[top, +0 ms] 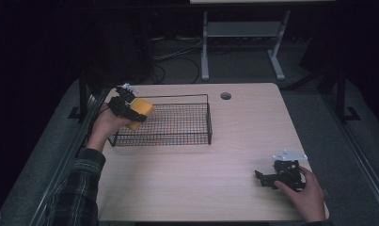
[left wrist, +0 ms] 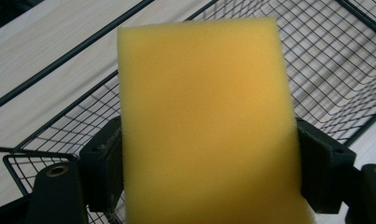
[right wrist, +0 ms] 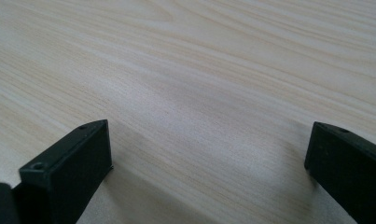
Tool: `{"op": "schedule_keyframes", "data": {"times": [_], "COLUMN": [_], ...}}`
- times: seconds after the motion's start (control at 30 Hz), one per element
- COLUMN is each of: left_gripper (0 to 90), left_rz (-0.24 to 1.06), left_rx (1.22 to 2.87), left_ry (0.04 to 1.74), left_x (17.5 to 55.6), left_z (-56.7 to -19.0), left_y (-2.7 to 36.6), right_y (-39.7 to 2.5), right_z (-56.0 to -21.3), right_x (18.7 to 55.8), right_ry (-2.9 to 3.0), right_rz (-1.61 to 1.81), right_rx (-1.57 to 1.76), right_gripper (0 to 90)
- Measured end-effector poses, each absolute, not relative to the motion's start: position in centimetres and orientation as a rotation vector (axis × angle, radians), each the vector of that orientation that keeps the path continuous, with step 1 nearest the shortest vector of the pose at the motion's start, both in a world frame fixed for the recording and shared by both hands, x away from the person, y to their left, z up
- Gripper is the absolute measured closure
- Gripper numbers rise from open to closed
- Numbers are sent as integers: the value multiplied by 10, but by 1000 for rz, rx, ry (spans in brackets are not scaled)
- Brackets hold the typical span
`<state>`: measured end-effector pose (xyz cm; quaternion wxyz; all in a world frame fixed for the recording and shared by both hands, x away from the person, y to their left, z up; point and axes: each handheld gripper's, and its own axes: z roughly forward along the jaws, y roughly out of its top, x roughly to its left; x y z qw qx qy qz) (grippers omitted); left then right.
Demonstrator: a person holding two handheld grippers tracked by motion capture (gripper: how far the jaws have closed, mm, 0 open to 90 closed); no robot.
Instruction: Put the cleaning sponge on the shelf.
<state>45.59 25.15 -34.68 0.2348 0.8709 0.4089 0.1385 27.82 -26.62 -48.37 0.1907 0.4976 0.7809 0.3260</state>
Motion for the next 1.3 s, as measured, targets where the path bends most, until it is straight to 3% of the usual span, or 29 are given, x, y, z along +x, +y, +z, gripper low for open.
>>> {"op": "schedule_keyframes", "data": {"times": [0.83,1.3], "left_gripper": [222,221], "left_rz": [338,320], "left_rx": [2404,2442], "left_ry": [1270,1296], "left_x": [481,485], "left_z": [-396,-404], "left_y": [272,271], "right_y": [-266,-266], "right_z": [-484,-484], "right_x": [278,278], "right_ry": [2194,2194], "right_rz": [917,918], "right_rx": [1398,1398], "right_gripper": [0,0]}}
